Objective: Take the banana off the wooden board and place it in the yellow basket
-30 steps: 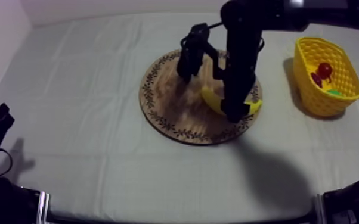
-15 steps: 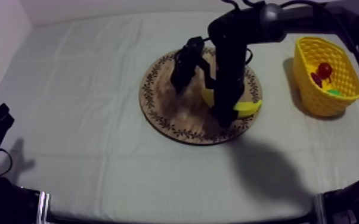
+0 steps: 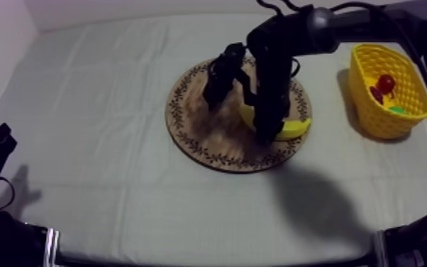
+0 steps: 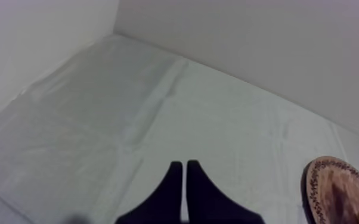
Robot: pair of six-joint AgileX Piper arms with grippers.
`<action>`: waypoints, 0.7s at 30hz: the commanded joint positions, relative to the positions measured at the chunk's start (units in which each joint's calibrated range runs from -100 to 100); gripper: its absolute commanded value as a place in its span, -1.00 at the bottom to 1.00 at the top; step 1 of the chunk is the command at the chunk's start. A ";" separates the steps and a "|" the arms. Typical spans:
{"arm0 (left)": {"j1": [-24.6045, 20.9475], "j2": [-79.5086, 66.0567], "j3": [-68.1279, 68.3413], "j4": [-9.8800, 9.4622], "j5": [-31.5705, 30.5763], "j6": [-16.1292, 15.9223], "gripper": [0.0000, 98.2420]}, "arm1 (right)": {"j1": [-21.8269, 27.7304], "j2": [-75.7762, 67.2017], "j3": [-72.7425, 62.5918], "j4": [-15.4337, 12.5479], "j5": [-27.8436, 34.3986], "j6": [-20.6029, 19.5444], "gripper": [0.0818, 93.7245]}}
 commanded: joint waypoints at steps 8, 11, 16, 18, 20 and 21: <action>0.01 0.00 0.03 0.03 0.00 -0.01 -1.00 | 0.40 -5.44 -0.26 0.19 2.26 0.54 -0.61; 0.01 0.00 0.03 0.03 0.00 -0.01 -1.00 | 0.95 -9.14 -0.94 0.10 4.40 1.18 -0.62; 0.01 0.00 0.03 0.03 0.00 -0.01 -1.00 | 1.74 -15.86 -2.21 0.37 8.11 1.64 -0.62; 0.01 0.00 0.03 0.03 0.00 -0.01 -1.00 | 1.91 -18.47 -2.80 0.54 9.73 1.67 -0.63; 0.01 0.00 0.03 0.03 0.00 -0.01 -1.00 | 1.99 -20.93 -3.48 0.63 11.34 1.69 -0.63; 0.01 0.00 0.03 0.03 0.00 -0.01 -1.00 | 2.01 -22.12 -3.85 0.66 12.06 1.71 -0.63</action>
